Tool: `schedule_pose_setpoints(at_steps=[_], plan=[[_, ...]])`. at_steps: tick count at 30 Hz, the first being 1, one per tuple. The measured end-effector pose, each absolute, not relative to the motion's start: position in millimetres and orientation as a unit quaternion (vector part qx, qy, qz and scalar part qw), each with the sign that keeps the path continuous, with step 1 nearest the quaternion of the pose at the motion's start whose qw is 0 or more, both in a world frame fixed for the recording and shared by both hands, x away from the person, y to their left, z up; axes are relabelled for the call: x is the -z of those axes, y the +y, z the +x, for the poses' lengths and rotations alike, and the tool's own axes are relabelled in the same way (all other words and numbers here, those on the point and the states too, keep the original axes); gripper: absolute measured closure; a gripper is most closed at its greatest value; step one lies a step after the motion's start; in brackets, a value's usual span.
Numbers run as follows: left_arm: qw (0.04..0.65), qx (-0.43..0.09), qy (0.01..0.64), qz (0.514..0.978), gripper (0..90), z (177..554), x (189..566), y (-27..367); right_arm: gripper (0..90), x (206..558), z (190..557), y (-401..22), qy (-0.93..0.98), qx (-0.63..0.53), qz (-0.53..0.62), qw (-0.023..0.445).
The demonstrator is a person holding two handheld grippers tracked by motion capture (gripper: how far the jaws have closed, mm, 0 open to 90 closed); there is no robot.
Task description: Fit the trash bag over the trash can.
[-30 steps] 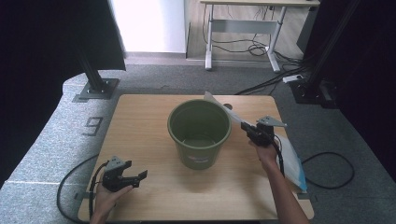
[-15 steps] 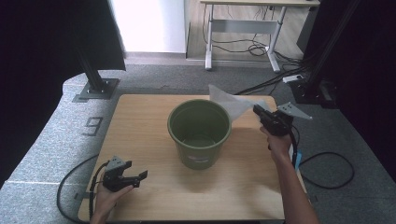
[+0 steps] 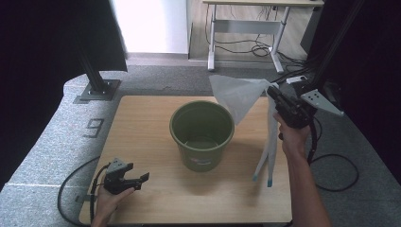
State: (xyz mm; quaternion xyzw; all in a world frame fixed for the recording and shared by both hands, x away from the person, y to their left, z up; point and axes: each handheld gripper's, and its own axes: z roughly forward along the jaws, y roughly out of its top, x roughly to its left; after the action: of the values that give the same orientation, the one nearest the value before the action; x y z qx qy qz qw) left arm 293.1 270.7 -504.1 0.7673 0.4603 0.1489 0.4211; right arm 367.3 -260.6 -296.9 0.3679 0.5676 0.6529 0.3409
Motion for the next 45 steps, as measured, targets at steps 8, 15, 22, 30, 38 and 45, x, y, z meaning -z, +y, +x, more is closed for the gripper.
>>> schedule_pose_setpoints(at_steps=[8,15,22,30,38,45], plan=[[0.420,-0.147,0.460,0.768,15.5,293,505,270,88.7,286,356,-251,0.568,-0.663,0.346,0.343],[0.420,-0.147,0.460,0.768,15.5,293,505,270,88.7,275,354,-238,0.572,-0.666,0.331,0.348],[0.425,-0.147,0.463,0.764,15.6,293,504,273,88.7,251,354,-232,0.561,-0.672,0.322,0.362],[0.430,-0.142,0.467,0.759,15.7,293,505,276,88.7,253,352,-222,0.571,-0.666,0.317,0.361],[0.425,-0.141,0.464,0.764,15.7,293,505,274,88.6,301,359,-188,0.623,-0.630,0.311,0.343],[0.427,-0.141,0.464,0.763,15.8,293,505,274,88.6,326,362,-172,0.647,-0.619,0.308,0.321]])
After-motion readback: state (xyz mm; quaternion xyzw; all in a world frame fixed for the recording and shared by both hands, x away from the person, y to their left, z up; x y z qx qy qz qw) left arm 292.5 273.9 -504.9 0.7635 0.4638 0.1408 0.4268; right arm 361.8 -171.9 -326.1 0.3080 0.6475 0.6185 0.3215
